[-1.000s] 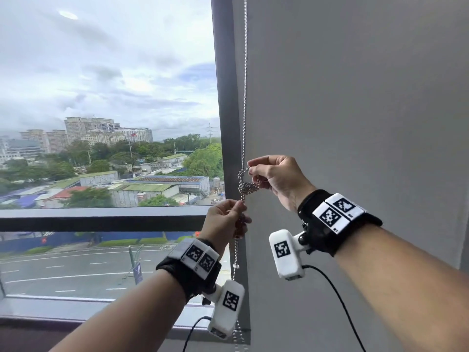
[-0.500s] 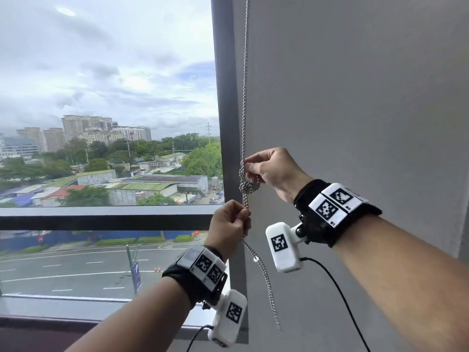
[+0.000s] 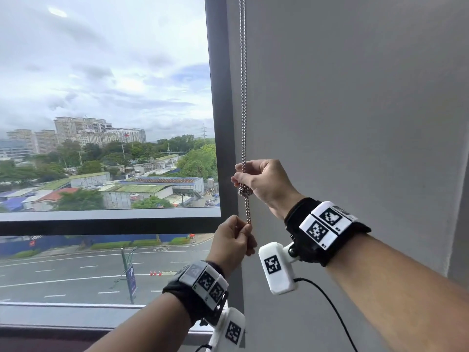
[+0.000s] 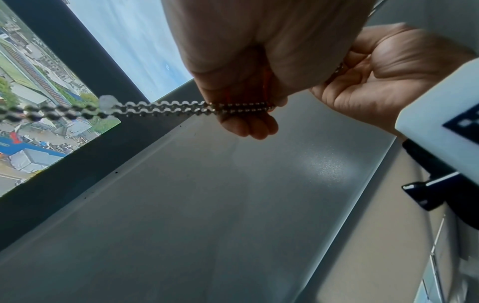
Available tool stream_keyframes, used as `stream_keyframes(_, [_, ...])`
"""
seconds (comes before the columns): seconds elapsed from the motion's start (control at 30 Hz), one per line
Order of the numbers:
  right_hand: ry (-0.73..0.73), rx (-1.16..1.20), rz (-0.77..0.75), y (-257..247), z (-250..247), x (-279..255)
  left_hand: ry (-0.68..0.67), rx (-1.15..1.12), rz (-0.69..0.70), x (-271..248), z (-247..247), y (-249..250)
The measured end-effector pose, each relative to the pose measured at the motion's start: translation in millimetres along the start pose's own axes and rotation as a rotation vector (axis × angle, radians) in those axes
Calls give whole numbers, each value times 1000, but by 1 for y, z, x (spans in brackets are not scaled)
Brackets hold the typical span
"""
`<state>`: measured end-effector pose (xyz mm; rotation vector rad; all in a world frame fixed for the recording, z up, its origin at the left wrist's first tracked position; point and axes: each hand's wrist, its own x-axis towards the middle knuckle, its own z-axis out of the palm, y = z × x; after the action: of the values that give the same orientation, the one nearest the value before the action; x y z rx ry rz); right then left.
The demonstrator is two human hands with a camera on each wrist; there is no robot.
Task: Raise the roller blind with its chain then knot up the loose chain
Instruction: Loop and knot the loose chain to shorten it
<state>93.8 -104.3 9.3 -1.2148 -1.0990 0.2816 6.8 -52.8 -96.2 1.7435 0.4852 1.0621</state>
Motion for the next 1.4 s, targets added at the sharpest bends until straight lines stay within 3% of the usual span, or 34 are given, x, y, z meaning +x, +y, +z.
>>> stream_keyframes(0.3, [-54, -316, -87, 14, 1, 1, -41, 77, -14, 4, -3, -11])
stream_keyframes(0.53, [-89, -413, -87, 20, -1, -2, -65, 158, 2, 5, -2, -10])
stream_keyframes(0.8, [-84, -343, -81, 28, -4, -10, -94, 124, -33, 3, 0, -10])
stream_keyframes(1.07, [-239, -416, -56, 12, -2, -10, -63, 263, 32, -6, 2, -10])
stream_keyframes(1.23, [-181, -483, 5, 17, -5, -7, -64, 212, 32, 8, -5, -26])
stream_keyframes(1.4, [-105, -325, 69, 26, -11, -2, -110, 190, 53, 25, -1, -41])
